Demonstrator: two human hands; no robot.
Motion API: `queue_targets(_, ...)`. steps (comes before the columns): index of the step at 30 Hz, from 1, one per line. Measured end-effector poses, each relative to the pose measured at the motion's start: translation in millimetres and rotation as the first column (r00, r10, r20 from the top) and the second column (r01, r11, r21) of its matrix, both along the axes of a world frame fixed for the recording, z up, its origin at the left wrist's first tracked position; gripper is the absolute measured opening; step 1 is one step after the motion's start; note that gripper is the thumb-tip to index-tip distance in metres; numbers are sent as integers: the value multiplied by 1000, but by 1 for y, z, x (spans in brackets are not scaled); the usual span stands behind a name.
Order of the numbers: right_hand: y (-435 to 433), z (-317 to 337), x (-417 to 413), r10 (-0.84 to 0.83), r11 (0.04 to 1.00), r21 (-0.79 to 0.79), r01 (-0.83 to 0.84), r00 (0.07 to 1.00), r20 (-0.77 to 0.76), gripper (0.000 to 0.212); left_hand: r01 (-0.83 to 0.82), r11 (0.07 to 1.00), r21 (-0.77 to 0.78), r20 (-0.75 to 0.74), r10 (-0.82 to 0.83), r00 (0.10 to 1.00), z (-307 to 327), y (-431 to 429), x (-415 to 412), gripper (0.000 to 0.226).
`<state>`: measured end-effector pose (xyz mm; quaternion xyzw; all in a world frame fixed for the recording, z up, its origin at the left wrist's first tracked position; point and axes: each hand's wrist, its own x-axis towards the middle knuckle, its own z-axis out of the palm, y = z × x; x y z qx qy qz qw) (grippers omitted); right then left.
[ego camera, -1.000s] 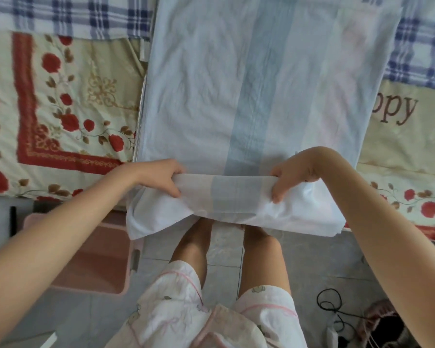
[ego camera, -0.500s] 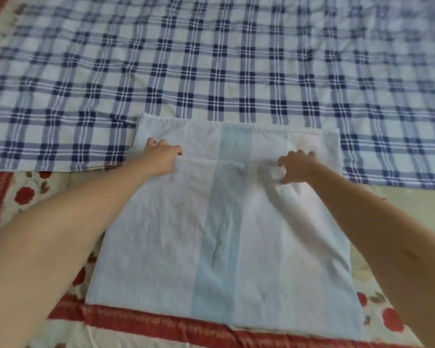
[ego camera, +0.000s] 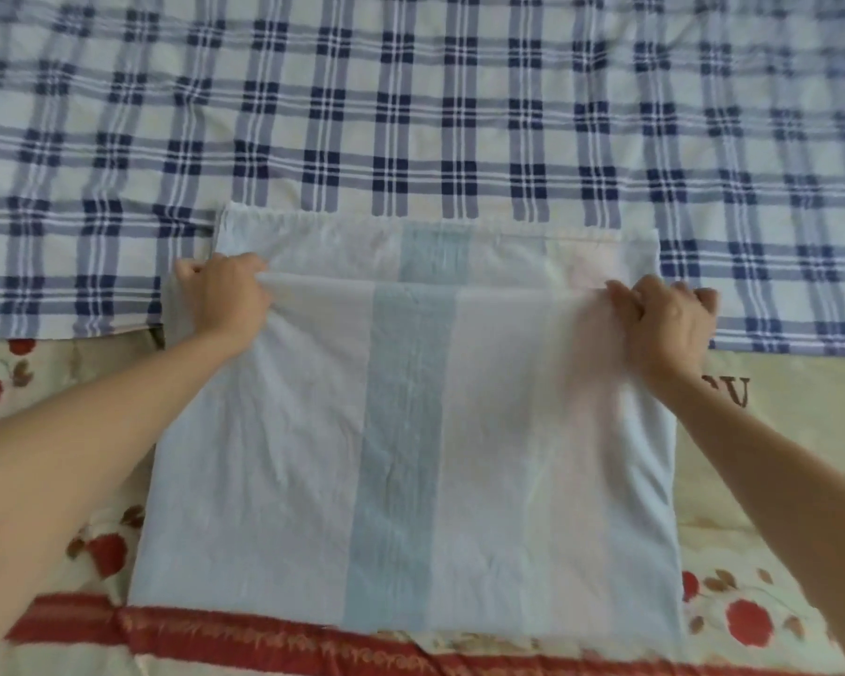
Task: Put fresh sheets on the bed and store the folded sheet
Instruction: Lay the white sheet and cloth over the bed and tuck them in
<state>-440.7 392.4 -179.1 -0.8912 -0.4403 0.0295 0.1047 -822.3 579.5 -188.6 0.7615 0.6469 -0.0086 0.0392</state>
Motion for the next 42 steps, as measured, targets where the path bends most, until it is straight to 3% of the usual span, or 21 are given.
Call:
queue_targets(4, 72, 5, 15, -22, 998, -53, 23, 1000, 6, 50, -64, 998, -3, 43, 65, 997, 7, 44, 13, 25)
queue_targets(9, 98, -49, 25, -51, 964, -264, 42, 998, -30, 55, -206, 967, -149, -131, 188, 973, -31, 63, 30, 27)
queue_targets(14, 98, -70, 24, -78, 981, -179, 75, 997, -12, 59, -172, 982, -80, -77, 166, 983, -56, 67, 25, 40)
queue_targets(22, 109, -46, 29, -329, 940, 19, 342, 916, -229, 54, -135, 991, -15, -19, 135, 991, -43, 90, 39, 38)
queue_targets(26, 117, -50, 40, -323, 945, -18, 326, 924, -207, 54, -139, 990, -26, -83, 136, 987, -55, 98, 45, 36)
queue_targets(30, 117, -57, 39, -387, 921, -89, 379, 916, -104, 57, -111, 994, 20, -1, 111, 994, -59, 95, 39, 27)
queue_targets(32, 116, -53, 28, -292, 950, -94, 297, 954, 68, 59, -124, 991, 49, 94, 119, 988, -56, 84, 39, 32)
queue_targets(34, 110, -46, 0, -33, 998, -41, 37, 995, 90, 58, -56, 997, 46, 191, 46, 981, -51, 58, 45, 48)
queue_targets(35, 101, -44, -21, 158, 987, -34, -156, 985, 62, 58, 55, 998, 20, 207, -58, 977, -51, 38, 48, 53)
queue_targets(36, 91, -45, -44, 380, 924, -69, -376, 924, 45, 59, 198, 980, -13, 196, -191, 962, -53, 16, 53, 56)
queue_targets(37, 75, -54, -64, 603, 793, -142, -593, 797, 41, 62, 325, 944, -62, 156, -313, 937, -58, -7, 55, 58)
queue_targets(38, 58, -62, -75, 766, 635, -220, -740, 640, 55, 63, 409, 906, -113, 90, -400, 912, -63, -23, 55, 62)
queue_targets(39, 40, -69, -69, 830, 548, -285, -786, 554, 69, 63, 438, 883, -169, 23, -441, 897, -72, -37, 55, 66)
queue_targets(40, 29, -74, -54, 796, 585, -296, -755, 605, 29, 64, 425, 886, -187, -39, -439, 898, -79, -43, 51, 70)
queue_targets(41, 20, -78, -32, 650, 725, -280, -629, 760, -24, 65, 402, 899, -176, -71, -419, 905, -85, -45, 48, 72)
queue_targets(42, 12, -80, -7, 395, 876, -280, -393, 917, -53, 66, 374, 914, -158, -83, -390, 917, -90, -47, 49, 74)
